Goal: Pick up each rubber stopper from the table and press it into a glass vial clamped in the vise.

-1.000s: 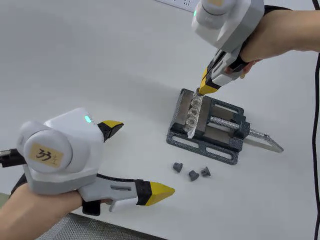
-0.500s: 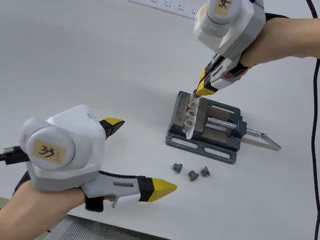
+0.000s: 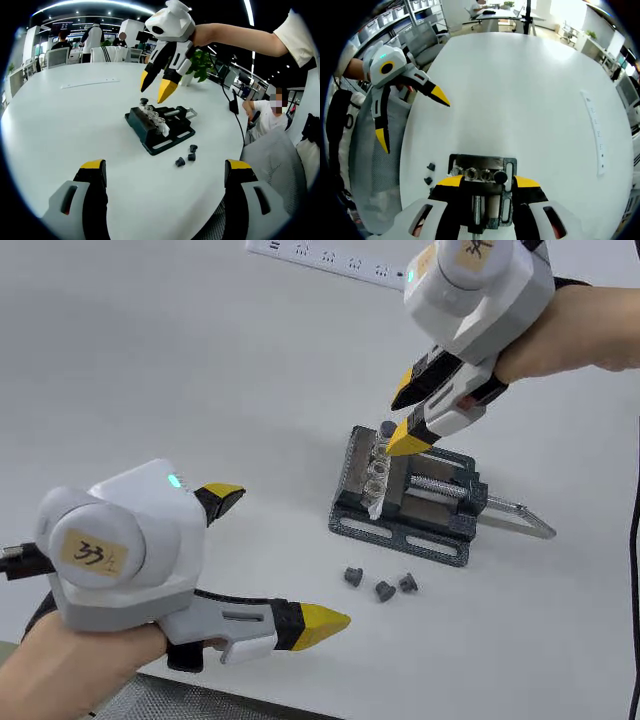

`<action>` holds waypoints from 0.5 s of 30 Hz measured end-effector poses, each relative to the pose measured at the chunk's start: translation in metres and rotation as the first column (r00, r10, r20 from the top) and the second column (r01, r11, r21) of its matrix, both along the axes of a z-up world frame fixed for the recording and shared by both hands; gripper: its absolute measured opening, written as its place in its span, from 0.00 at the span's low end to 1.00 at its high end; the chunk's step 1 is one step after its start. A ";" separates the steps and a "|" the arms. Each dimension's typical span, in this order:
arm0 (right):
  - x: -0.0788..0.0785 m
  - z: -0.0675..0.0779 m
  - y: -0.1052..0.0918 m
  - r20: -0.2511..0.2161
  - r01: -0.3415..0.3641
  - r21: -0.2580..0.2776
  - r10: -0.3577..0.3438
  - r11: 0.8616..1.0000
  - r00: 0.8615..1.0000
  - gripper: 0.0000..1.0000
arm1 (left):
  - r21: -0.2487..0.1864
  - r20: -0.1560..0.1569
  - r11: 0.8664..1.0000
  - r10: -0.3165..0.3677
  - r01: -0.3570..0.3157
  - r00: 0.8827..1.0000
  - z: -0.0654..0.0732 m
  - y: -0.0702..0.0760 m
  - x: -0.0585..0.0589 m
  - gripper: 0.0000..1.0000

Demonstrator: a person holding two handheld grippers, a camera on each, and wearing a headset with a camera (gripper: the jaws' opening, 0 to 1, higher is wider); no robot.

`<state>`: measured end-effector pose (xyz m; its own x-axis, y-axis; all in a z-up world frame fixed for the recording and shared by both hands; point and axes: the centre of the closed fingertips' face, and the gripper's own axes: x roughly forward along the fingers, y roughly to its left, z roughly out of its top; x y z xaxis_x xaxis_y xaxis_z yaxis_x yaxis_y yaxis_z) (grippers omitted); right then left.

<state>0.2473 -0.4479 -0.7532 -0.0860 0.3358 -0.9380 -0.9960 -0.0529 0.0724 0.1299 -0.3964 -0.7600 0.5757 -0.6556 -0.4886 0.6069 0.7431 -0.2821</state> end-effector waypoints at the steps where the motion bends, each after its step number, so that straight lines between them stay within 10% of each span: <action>1: -0.002 0.000 -0.001 -0.003 -0.001 0.006 0.001 1.000 1.000 0.39 | 0.000 0.002 1.000 0.000 0.000 1.000 0.001 0.000 0.001 0.98; 15: -0.030 0.001 -0.010 0.000 0.039 0.103 -0.039 0.994 0.999 0.82 | 0.006 0.026 1.000 0.000 0.000 1.000 0.007 0.008 0.003 0.98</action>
<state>0.2178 -0.4575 -0.7522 -0.0693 0.4337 -0.8984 -0.9975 -0.0210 0.0668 0.1332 -0.3888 -0.7532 0.5881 -0.6528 -0.4774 0.6141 0.7446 -0.2616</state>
